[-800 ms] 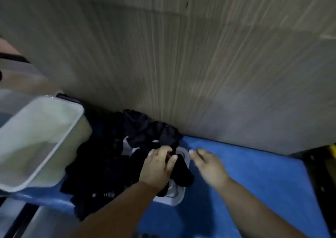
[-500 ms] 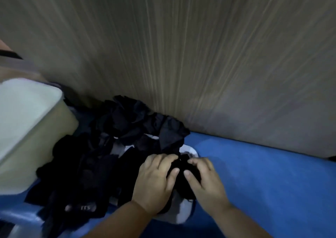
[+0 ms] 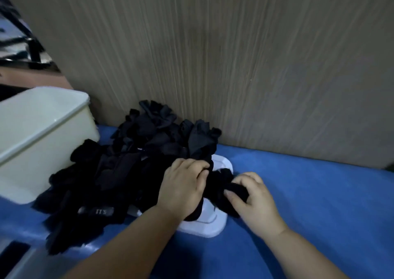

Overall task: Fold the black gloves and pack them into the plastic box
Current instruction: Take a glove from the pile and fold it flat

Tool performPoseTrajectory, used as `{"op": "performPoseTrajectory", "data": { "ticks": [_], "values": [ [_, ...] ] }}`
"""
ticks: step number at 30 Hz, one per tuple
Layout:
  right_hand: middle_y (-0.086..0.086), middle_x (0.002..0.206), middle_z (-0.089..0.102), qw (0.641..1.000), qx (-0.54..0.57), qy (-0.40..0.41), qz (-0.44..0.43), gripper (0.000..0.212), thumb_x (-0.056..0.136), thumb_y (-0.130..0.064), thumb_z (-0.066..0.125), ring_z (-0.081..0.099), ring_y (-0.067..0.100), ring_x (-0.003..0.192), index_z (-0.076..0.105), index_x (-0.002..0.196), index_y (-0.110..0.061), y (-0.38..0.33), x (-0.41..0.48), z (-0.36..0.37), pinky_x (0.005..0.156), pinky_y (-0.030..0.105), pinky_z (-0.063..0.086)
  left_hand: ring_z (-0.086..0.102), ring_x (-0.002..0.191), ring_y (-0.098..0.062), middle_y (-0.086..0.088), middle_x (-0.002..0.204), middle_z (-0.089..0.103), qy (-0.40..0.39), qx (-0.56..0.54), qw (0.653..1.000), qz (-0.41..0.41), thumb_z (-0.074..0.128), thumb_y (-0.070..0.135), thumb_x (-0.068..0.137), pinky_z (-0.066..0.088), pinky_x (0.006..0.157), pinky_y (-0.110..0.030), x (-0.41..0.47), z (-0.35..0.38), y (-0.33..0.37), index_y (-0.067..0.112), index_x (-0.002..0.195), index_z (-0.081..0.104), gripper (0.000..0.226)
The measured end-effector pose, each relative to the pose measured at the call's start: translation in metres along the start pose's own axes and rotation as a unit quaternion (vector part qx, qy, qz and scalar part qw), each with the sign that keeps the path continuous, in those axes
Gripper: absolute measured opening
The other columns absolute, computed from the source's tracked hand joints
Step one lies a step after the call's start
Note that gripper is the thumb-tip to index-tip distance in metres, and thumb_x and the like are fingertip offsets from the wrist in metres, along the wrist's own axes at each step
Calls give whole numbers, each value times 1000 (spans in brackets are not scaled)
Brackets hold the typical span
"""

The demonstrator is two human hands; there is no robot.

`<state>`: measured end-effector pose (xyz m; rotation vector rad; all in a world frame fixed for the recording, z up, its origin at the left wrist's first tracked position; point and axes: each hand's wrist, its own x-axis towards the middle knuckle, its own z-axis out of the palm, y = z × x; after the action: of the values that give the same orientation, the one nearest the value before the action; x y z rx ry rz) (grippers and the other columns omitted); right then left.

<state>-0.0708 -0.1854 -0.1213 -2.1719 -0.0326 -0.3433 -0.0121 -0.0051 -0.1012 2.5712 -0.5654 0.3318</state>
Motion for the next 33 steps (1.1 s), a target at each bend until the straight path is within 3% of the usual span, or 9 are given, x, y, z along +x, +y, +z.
{"op": "performPoseTrajectory", "data": {
  "ticks": [3,6,9,11,15,17,24,29,33],
  "values": [
    [-7,91,52,999,-26,34,13,28,80,-20,73,48,-7,94,50,75,-36,-5,-22,-16,79,4,34,56,97,-15,15,96,66,28,35,998,37,43,42,91,39,81,-30,-4,-8,11,30,104,67,29],
    [-6,91,52,997,-31,64,28,24,82,-18,72,49,-5,92,53,76,-31,-15,-44,-28,77,4,34,51,99,-13,15,95,65,31,28,996,80,37,46,93,29,85,-28,-16,-18,37,31,104,66,35],
    [-6,90,52,995,-25,91,32,24,83,-14,71,49,-5,89,54,76,-29,-28,-63,-39,75,3,34,50,101,-11,13,101,66,-18,-73,995,60,40,45,94,38,90,-29,-34,-20,63,28,111,66,35],
    [-6,90,51,994,-29,103,21,25,83,-13,71,49,-6,89,53,77,-30,-38,-73,-46,75,3,34,56,95,-10,12,96,66,-48,-154,986,41,46,40,95,46,86,-30,-47,-21,74,27,109,67,29],
    [-5,91,50,992,-29,120,18,23,85,-14,69,49,-7,88,53,79,-29,-52,-92,-59,74,4,35,53,88,0,12,96,59,-70,-234,970,13,53,31,96,38,77,-6,-75,-26,88,24,110,68,21],
    [-5,92,52,992,-28,123,25,19,86,-16,67,49,-6,89,54,81,-28,-57,-100,-63,73,4,35,51,89,4,12,98,57,-68,-257,964,11,54,31,96,34,76,-1,-86,-31,93,25,111,68,21],
    [-6,91,55,991,-22,124,43,17,90,-17,61,50,0,86,50,81,-27,-74,-107,-65,68,10,34,53,82,3,15,98,56,-49,-351,935,9,64,24,90,36,75,-2,-97,-43,100,27,107,70,17],
    [-5,80,57,990,21,121,66,17,90,-14,61,51,3,70,50,80,-22,-77,-105,-61,60,13,37,53,86,1,14,96,56,-100,-351,930,28,66,26,88,39,77,-5,-85,-39,96,32,110,67,23],
    [-5,73,57,988,104,86,76,16,83,-1,58,51,7,67,54,84,-16,-66,-99,-66,66,25,44,51,79,3,13,88,55,-95,-341,935,36,68,20,86,39,72,-6,-68,-26,96,32,93,68,15]
  ]
}}
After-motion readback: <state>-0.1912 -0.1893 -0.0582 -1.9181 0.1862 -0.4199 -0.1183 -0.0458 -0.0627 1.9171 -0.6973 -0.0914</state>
